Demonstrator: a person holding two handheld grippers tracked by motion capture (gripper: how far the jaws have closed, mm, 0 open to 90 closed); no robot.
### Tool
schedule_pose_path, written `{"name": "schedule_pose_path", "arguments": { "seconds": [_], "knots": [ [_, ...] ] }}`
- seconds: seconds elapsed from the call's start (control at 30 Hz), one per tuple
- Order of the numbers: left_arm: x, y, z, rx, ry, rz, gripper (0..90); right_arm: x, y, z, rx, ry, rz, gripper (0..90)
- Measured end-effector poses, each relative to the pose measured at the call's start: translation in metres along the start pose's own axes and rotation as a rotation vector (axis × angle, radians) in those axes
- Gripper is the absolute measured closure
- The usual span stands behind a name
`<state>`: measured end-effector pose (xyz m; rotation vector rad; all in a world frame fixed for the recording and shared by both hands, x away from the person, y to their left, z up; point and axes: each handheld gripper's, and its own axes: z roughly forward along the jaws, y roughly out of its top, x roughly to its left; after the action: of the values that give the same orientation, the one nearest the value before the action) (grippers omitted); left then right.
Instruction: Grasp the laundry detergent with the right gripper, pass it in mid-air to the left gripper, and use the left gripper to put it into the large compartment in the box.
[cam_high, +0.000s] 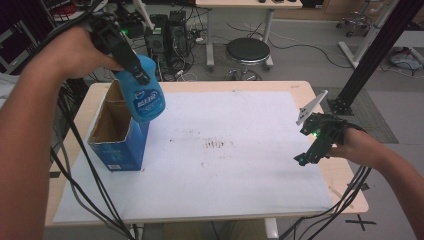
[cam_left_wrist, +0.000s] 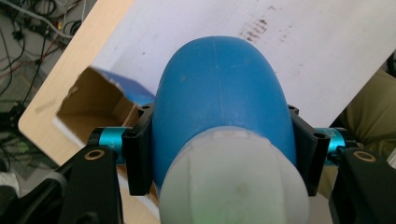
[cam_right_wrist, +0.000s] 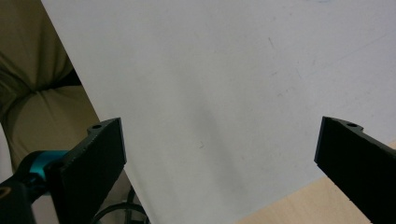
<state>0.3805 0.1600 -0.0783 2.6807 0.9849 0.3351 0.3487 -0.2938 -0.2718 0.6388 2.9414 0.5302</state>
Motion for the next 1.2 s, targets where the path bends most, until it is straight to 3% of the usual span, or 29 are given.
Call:
{"name": "schedule_pose_path", "arguments": {
  "seconds": [0.3,0.57,0.9,1.2],
  "knots": [
    [0.023,-0.024,-0.012,-0.016,0.042,-0.083,37.7,-0.001,0.000,0.000,-0.003,0.005,0.003,1.1],
    [0.039,-0.044,-0.009,-0.020,0.082,-0.107,38.0,-0.004,-0.001,0.000,-0.008,-0.001,0.011,1.1],
    [0.057,-0.059,0.017,0.015,0.080,-0.119,38.1,-0.005,-0.004,0.002,-0.012,-0.003,0.020,1.1],
    [0.064,-0.072,0.058,0.039,0.078,-0.092,38.1,-0.008,-0.007,0.004,-0.007,-0.003,0.034,1.0]
  ]
}}
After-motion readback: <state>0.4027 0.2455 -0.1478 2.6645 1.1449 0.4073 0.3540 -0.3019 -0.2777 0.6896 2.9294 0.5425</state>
